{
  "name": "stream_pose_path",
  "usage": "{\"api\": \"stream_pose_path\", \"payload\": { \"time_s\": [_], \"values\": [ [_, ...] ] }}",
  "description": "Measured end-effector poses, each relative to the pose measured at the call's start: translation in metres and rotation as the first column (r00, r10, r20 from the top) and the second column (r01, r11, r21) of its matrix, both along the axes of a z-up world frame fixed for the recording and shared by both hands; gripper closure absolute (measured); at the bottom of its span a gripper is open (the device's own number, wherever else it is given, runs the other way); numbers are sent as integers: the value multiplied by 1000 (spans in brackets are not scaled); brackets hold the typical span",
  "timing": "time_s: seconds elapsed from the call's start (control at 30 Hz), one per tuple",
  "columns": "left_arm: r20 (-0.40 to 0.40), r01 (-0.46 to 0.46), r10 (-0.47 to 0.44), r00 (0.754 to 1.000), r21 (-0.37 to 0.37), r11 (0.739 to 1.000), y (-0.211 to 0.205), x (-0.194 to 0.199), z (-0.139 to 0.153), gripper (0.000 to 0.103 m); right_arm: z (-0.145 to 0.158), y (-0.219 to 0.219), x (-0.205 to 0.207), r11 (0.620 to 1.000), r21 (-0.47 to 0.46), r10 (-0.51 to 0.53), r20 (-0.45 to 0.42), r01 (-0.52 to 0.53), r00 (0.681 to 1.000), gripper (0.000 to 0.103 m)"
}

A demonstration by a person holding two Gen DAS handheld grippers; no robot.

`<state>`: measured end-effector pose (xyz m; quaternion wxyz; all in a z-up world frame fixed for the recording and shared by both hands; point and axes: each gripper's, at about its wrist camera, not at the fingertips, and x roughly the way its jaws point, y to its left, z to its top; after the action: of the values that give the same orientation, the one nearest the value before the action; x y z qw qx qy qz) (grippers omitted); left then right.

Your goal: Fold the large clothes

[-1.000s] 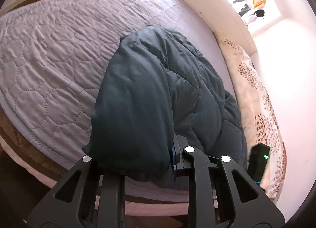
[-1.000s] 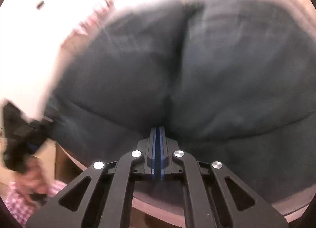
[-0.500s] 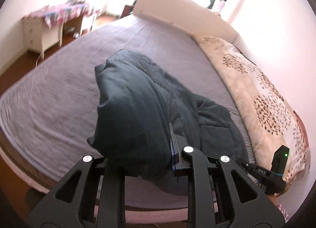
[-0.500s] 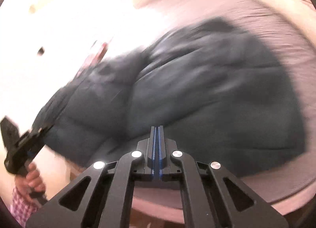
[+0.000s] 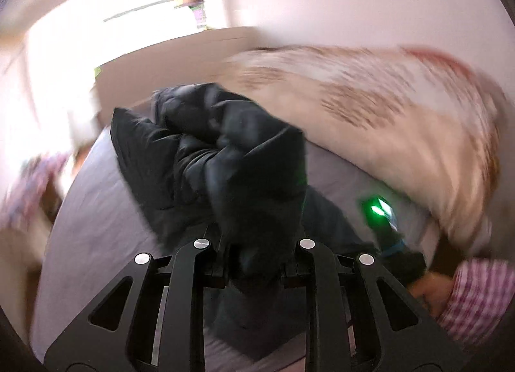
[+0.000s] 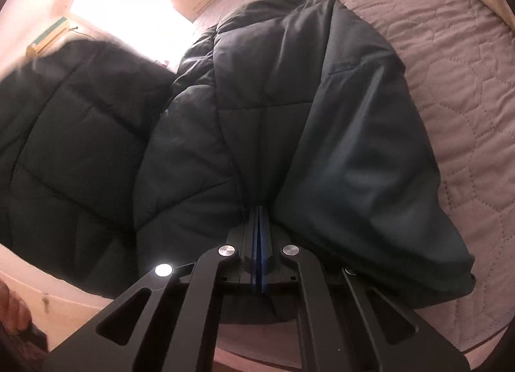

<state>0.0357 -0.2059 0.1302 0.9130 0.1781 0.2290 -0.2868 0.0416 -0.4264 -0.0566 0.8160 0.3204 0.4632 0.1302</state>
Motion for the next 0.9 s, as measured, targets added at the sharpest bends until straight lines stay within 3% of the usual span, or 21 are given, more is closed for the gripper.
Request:
{"api": "stream_pose_path", "payload": {
  "time_s": [0.13,0.27,0.37,0.43,0.53,0.57,0.67,0.77,0.9],
  "values": [
    [-49,157,-152,987,104,982,-64,-7,-49,83,-15,-20,-3,991,135,-14,-7,15,1000,101],
    [-157,168,-150,976,109,980,-88,2,-87,75,-29,-58,-25,929,362,-66,-29,72,997,101],
    [-172,179,-158,972,115,977,-96,0,-103,68,-31,-91,-56,907,402,-120,-34,124,992,101],
    [-182,182,-158,970,123,975,-98,1,-110,64,-30,-110,-74,907,389,-159,-37,161,987,101],
    [-177,210,-180,968,169,963,-105,-4,-125,51,-15,-144,-99,924,292,-248,-40,248,968,100],
    [-177,223,-191,966,182,958,-108,-8,-127,43,-4,-153,-104,925,268,-274,-23,270,961,100],
    [-211,243,-210,955,144,959,-102,-9,-121,33,42,-157,-104,933,252,-281,67,257,957,100],
    [-239,239,-210,948,101,966,-95,-7,-118,33,112,-134,-67,977,181,-149,186,115,971,100],
    [-260,239,-216,941,61,969,-88,-7,-117,33,171,-87,-11,996,50,57,209,-69,976,100]
  ]
}}
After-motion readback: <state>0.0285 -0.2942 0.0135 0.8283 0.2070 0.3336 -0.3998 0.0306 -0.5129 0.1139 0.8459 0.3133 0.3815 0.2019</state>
